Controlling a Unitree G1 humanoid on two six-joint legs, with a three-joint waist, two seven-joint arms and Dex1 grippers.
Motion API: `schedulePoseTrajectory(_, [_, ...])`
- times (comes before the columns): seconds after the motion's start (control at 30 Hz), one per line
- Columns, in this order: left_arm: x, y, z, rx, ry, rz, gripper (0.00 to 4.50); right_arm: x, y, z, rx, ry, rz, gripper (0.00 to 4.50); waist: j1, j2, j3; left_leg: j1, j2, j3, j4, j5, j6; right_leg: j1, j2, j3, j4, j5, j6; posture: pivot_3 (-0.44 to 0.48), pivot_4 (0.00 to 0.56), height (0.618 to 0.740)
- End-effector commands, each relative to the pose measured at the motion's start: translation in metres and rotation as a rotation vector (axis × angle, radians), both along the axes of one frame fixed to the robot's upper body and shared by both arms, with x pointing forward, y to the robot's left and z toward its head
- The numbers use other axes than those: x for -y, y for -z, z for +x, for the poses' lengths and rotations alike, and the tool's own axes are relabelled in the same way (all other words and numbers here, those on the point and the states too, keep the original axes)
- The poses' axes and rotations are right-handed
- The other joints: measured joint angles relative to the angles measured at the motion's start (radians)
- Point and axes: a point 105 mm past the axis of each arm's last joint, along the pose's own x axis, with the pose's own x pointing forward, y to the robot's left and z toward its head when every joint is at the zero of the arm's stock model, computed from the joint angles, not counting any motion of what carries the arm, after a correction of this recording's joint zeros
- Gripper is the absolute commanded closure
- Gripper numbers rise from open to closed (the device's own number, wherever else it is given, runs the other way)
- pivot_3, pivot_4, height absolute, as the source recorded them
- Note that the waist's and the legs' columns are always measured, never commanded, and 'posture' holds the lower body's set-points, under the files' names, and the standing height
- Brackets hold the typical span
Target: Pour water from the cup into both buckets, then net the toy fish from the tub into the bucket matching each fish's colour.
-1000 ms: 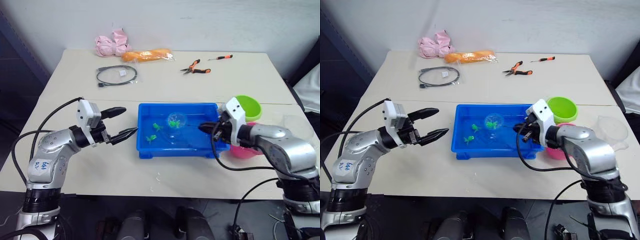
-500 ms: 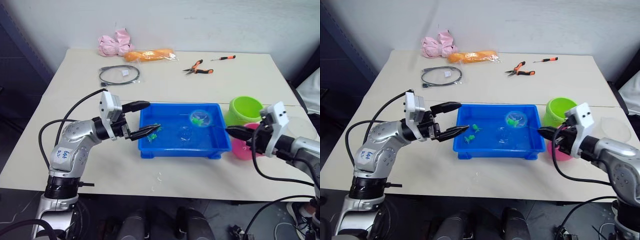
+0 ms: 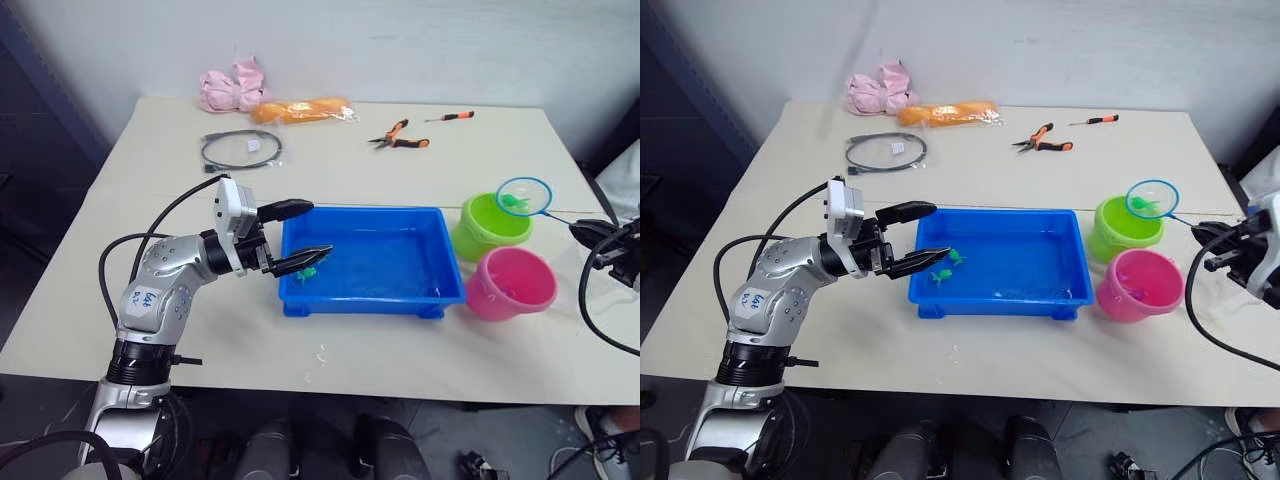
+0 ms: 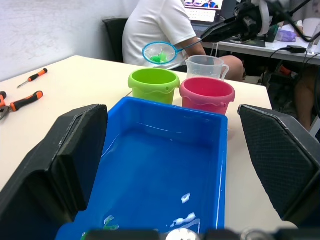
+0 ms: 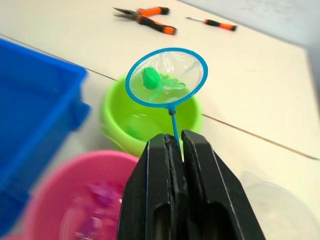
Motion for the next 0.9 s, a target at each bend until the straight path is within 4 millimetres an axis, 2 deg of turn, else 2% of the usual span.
schedulePoseTrajectory(0.03, [0.002,-0.008,-0.003,0.050,0.002,-0.006,0.03,0.006,-0.007,0.003,0.095,0.047,-0.178,4.50,-0.001,0.000,0.000,0.000,0.000,0.000,0.000,0.000,0.000,0.000,0.000,0.000,0.000,0.000,0.000,0.000,0.150,0.740])
schedulePoseTrajectory(0.27, [0.004,-0.009,-0.004,0.042,0.004,-0.013,0.03,-0.003,0.004,0.006,0.190,0.038,-0.506,4.50,0.000,0.000,0.000,0.001,0.000,0.000,0.000,0.001,-0.001,0.000,0.000,0.001,0.001,0.000,0.000,0.000,0.150,0.740])
schedulePoseTrajectory(0.43, [0.005,-0.007,-0.007,0.031,0.012,-0.008,0.03,-0.004,0.015,0.006,0.220,0.006,-0.935,4.50,0.001,0.000,0.000,0.001,0.000,0.000,0.000,0.001,-0.001,0.000,-0.001,0.001,0.001,0.000,0.000,0.000,0.150,0.740])
schedulePoseTrajectory(0.53, [0.005,-0.006,-0.007,0.031,0.014,-0.001,0.03,-0.006,0.015,0.006,0.278,-0.001,-1.090,4.50,-0.001,0.000,0.000,0.001,0.000,0.000,0.000,0.001,-0.001,0.000,-0.001,0.002,0.000,0.000,0.000,0.000,0.150,0.740])
schedulePoseTrajectory(0.7, [0.005,-0.006,-0.008,0.032,0.010,0.000,0.03,-0.010,0.013,0.003,0.352,-0.063,-1.175,4.50,-0.002,0.000,0.000,0.002,0.001,0.000,0.000,0.002,-0.004,0.000,-0.001,0.003,-0.001,-0.001,0.000,0.000,0.150,0.740])
schedulePoseTrajectory(0.83, [0.006,-0.004,-0.009,0.026,0.007,-0.009,0.03,-0.006,0.009,0.005,0.376,-0.053,-1.272,4.50,-0.002,0.000,0.000,0.002,0.002,0.000,0.000,0.002,-0.004,0.001,0.000,0.003,-0.002,-0.001,0.000,0.000,0.150,0.740])
schedulePoseTrajectory(0.9, [0.008,-0.004,-0.009,0.027,0.009,-0.010,0.03,-0.005,0.004,0.007,0.392,-0.022,-1.216,4.50,-0.002,0.000,0.000,0.002,0.002,0.000,0.000,0.002,-0.004,0.001,-0.001,0.004,-0.002,-0.001,0.000,0.000,0.150,0.740])
